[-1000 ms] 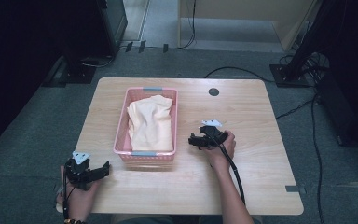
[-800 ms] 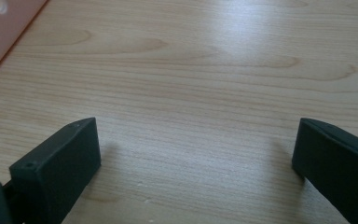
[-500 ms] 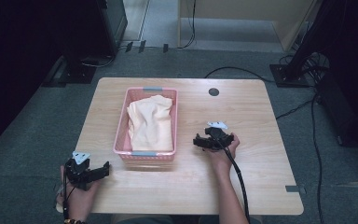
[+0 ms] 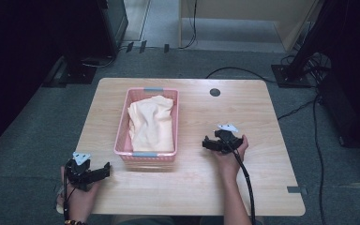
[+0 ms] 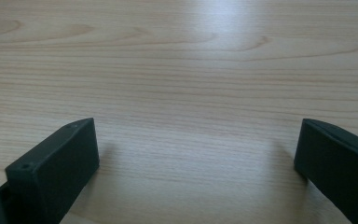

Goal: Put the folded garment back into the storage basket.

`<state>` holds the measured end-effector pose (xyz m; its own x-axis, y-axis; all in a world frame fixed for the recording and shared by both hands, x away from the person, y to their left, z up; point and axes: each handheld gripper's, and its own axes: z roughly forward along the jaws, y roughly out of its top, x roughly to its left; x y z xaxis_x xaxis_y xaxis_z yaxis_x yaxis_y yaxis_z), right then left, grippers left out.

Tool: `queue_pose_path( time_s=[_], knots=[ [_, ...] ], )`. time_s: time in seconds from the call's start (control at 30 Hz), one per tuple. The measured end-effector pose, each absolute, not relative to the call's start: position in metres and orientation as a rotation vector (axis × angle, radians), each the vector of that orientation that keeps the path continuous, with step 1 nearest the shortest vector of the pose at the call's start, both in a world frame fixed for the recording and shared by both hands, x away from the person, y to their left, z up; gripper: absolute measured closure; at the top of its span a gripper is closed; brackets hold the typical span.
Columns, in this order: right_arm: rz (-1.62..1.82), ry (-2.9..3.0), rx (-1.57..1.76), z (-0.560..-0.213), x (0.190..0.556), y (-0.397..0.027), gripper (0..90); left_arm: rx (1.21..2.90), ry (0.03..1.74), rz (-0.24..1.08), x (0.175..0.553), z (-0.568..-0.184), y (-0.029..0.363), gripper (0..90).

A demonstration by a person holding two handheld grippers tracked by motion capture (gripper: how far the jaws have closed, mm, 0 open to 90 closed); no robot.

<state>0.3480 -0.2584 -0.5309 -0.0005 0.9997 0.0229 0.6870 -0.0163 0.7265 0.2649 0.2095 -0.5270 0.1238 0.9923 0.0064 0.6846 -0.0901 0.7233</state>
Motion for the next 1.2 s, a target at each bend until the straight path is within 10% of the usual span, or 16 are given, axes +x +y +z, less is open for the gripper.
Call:
queue_pose_path(
  time_s=[1.2],
  knots=[
    [0.749, 1.681, 1.801, -0.531, 0.335, -0.297, 0.0, 1.838, 1.618, 0.699, 0.265, -0.527, 0.210, 0.3]
  ],
)
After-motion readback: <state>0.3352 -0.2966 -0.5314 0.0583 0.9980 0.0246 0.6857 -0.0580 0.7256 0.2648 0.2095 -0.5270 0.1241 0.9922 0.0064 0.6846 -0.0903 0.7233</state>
